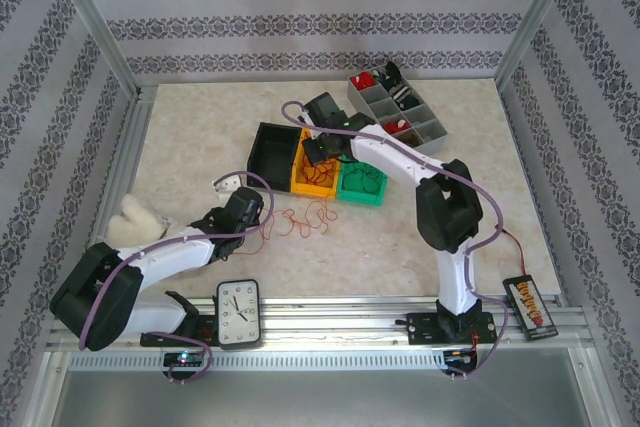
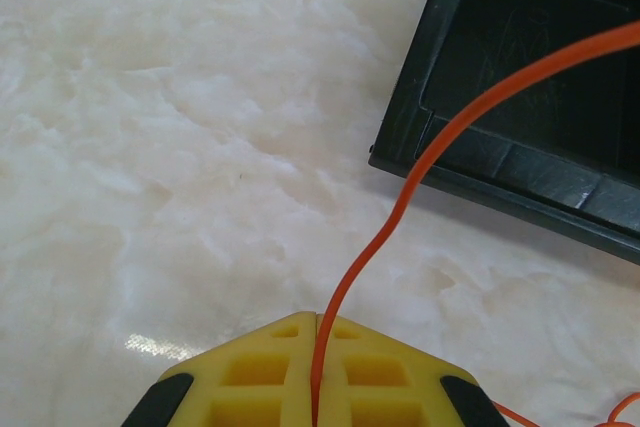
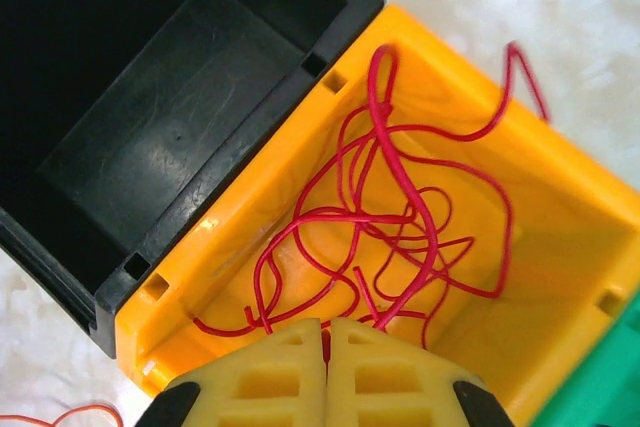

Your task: Untangle the cables

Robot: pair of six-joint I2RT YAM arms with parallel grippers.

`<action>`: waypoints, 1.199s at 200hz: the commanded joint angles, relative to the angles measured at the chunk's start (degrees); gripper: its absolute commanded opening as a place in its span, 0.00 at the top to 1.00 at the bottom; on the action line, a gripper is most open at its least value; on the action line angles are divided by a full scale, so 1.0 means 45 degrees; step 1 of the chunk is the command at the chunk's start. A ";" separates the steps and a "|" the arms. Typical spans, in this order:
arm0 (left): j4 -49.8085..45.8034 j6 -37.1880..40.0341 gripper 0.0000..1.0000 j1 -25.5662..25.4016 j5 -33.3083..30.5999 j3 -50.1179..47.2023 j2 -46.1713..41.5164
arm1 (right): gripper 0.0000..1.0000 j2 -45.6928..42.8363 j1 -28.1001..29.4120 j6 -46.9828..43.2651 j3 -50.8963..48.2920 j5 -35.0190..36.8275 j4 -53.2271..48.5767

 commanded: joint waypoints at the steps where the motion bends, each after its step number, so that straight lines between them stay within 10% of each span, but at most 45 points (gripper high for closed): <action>1: -0.0361 -0.0069 1.00 0.0066 -0.0127 0.0377 0.0056 | 1.00 0.0632 0.0103 0.0028 0.0513 -0.0633 -0.0261; 181: -0.0289 0.0145 1.00 0.0054 0.0033 0.0573 0.0290 | 1.00 0.1185 -0.0698 0.1691 -0.0150 -0.1396 0.1589; 240: -0.0287 0.0162 1.00 0.0046 0.0044 0.0534 0.0218 | 0.65 -0.1046 -0.0904 0.2124 -0.1299 -0.0713 0.2864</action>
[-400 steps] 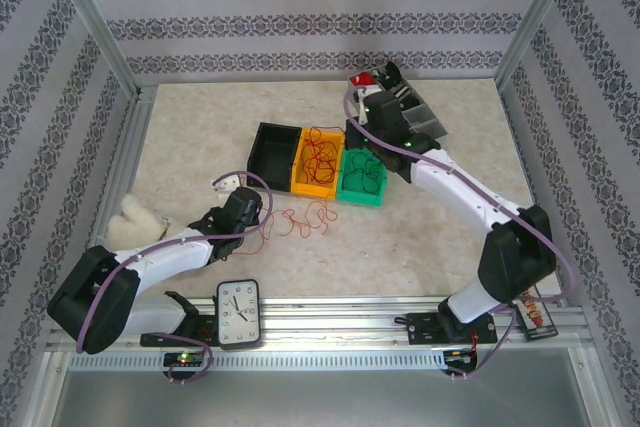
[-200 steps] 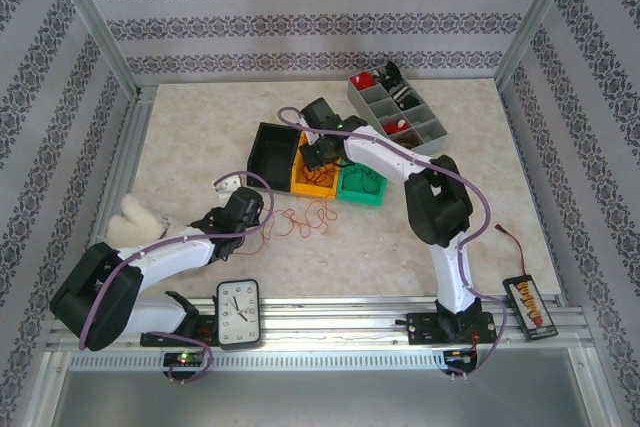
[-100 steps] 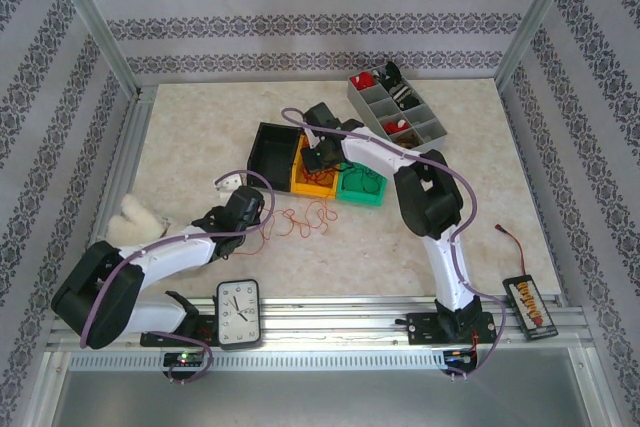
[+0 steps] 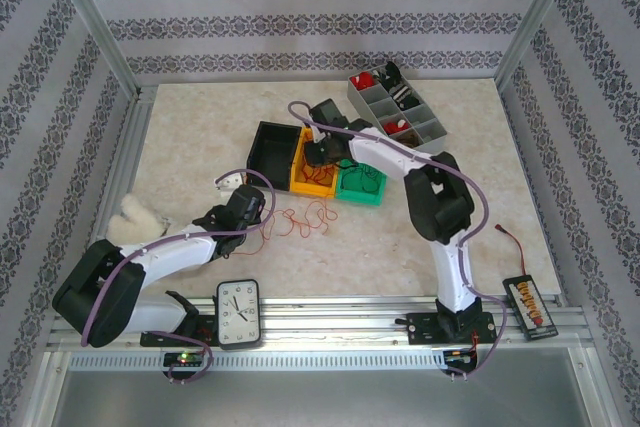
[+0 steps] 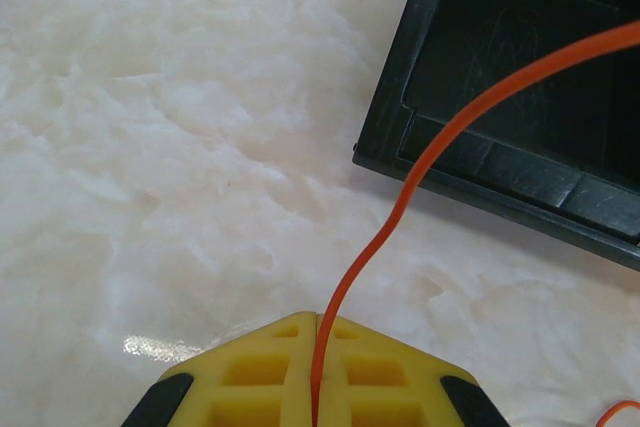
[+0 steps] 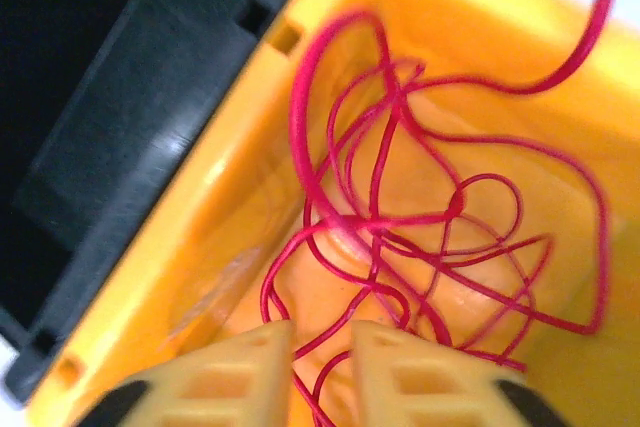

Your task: Untangle the cables

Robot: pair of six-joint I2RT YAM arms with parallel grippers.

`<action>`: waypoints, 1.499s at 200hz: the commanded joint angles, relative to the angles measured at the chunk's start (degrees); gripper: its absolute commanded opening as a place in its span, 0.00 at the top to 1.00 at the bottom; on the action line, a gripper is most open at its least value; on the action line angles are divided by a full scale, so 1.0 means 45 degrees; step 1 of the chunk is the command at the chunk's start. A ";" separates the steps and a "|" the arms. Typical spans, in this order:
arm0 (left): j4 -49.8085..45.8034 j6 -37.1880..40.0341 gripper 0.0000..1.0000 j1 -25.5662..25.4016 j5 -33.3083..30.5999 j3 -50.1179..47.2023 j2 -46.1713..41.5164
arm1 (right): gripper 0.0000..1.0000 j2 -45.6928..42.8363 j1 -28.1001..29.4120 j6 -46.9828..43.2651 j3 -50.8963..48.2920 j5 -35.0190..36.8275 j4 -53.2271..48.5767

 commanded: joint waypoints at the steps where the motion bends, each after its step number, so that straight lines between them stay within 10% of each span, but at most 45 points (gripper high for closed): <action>1: -0.0253 0.0149 1.00 0.0047 -0.0012 0.0247 -0.0042 | 0.65 -0.1362 -0.0231 0.0340 -0.0487 0.0541 0.1084; 128: 0.0038 0.0804 1.00 0.0048 0.0620 0.0284 -0.0326 | 0.52 -0.4736 -0.0308 0.0018 -0.4160 0.0228 0.2990; 214: -0.2793 0.2885 1.00 0.0082 -0.0395 0.2913 -0.4224 | 0.52 -0.6591 0.1609 -0.1660 -0.7080 -0.2004 0.3224; 300: -0.2734 0.2762 1.00 0.0106 -0.1339 0.4123 -0.3965 | 0.51 -0.2863 0.3374 -0.2121 -0.4834 -0.4764 0.3152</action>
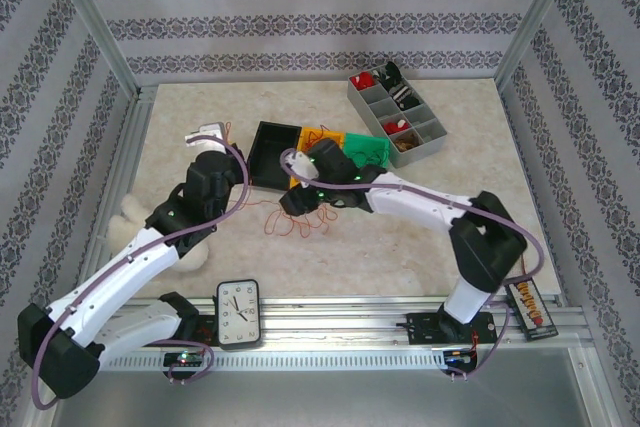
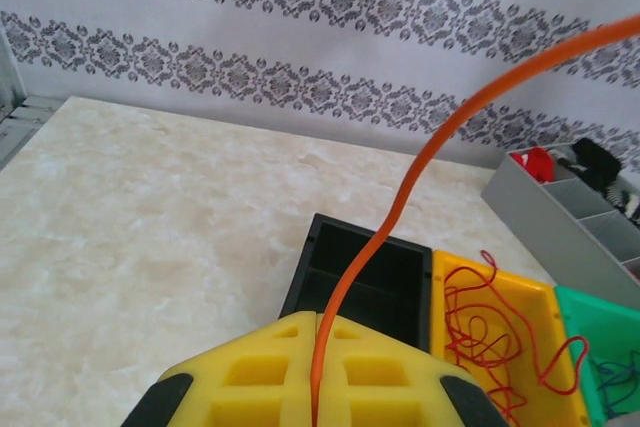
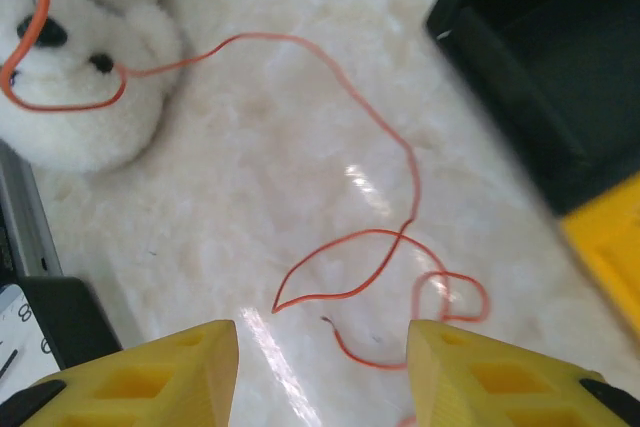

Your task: Untangle the cables

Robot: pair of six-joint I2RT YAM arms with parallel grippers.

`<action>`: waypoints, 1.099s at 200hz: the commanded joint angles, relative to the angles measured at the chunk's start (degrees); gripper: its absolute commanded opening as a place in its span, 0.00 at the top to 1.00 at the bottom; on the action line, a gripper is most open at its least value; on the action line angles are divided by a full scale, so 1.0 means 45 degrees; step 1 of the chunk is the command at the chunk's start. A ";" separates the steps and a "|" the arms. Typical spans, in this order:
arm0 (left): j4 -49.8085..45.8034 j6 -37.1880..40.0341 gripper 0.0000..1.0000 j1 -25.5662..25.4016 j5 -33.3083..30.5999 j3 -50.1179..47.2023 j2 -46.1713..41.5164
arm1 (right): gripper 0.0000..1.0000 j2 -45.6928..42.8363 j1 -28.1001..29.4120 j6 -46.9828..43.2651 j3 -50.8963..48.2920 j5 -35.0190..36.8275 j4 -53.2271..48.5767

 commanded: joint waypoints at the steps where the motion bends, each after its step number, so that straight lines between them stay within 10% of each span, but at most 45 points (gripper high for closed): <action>1: -0.0611 -0.0286 1.00 0.0106 -0.0853 -0.0068 -0.0039 | 0.51 0.1187 0.0276 -0.0371 0.0828 -0.0815 -0.0030; 56: -0.0823 -0.0606 1.00 0.0106 -0.0892 -0.0542 -0.0447 | 0.56 0.2893 0.0256 -0.0603 0.2038 -0.0785 -0.0370; 97: -0.0873 -0.0893 1.00 0.0116 -0.0798 -0.0842 -0.0390 | 1.00 0.2875 0.0164 -0.0443 0.2317 -0.1205 -0.0180; 220: 0.0794 -0.0314 1.00 0.0439 -0.2612 0.0102 0.0713 | 1.00 0.1644 -0.0411 0.0516 0.6119 -0.1912 0.0694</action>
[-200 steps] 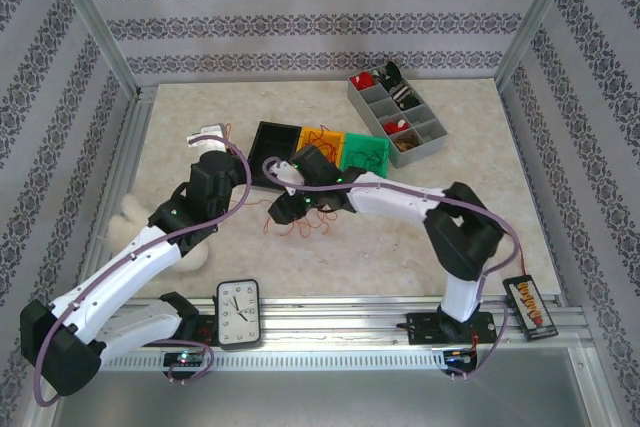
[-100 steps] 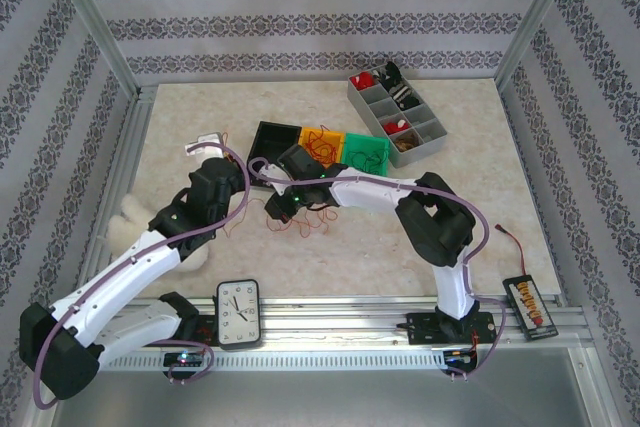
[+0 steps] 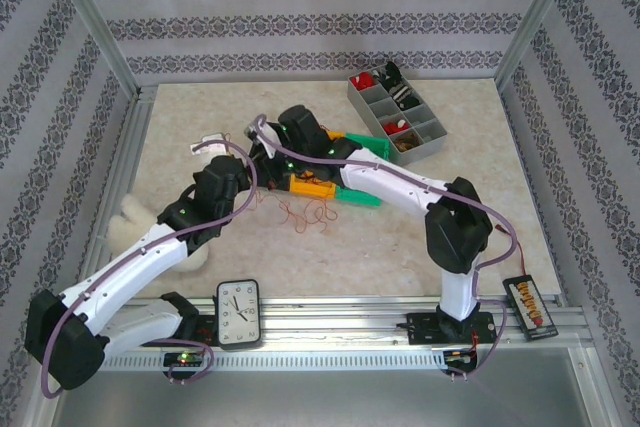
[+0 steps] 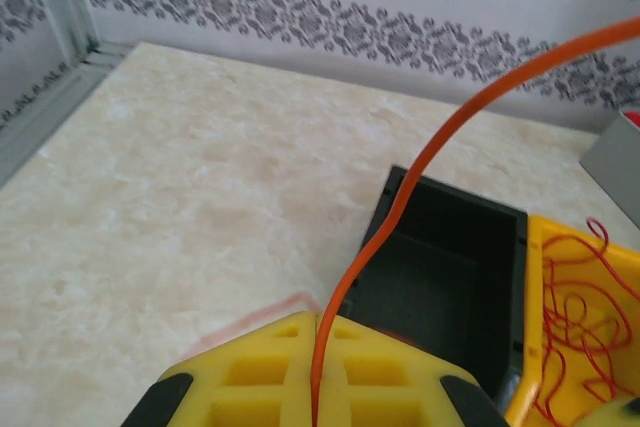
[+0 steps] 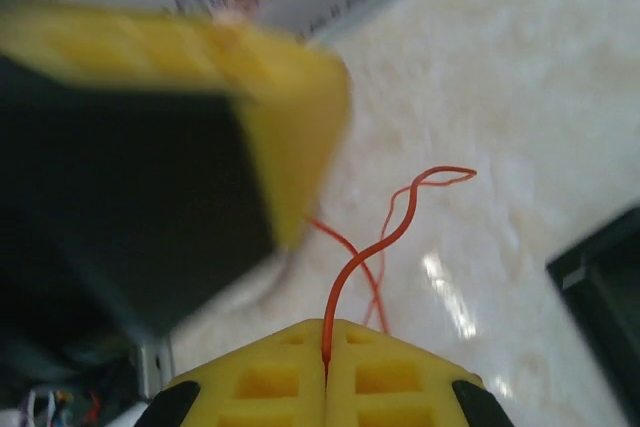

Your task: Untangle the cables

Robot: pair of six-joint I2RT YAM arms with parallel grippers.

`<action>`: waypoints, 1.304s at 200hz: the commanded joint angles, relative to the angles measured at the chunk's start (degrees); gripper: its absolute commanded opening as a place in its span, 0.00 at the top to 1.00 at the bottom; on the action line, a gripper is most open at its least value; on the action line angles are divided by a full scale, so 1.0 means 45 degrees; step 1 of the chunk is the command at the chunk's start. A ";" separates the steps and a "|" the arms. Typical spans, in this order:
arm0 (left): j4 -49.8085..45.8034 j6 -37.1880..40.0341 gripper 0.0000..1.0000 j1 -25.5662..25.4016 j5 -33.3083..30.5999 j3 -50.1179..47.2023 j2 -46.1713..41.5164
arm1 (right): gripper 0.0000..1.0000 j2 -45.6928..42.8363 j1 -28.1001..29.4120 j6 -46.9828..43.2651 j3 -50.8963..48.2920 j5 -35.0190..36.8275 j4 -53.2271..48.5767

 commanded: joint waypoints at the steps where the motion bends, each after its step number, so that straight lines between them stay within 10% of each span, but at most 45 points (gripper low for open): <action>1: 0.1237 0.0629 1.00 0.0332 -0.1348 0.0661 0.0066 | 1.00 -0.0080 -0.0331 0.0083 0.0966 0.0221 0.0343; 51: 0.2580 0.1713 1.00 0.0859 -0.0931 0.1727 0.1059 | 1.00 0.0585 -0.1095 0.0566 0.2773 0.0403 0.0946; 115: 0.2993 0.3828 1.00 0.1134 0.5623 0.2112 0.0769 | 1.00 0.0595 -0.1333 0.1867 0.2707 -0.0555 0.1157; 261: 0.1773 0.2696 0.94 0.2460 1.3625 0.0926 0.0393 | 1.00 -0.1270 -0.3117 0.6164 -0.1236 -0.4710 0.2888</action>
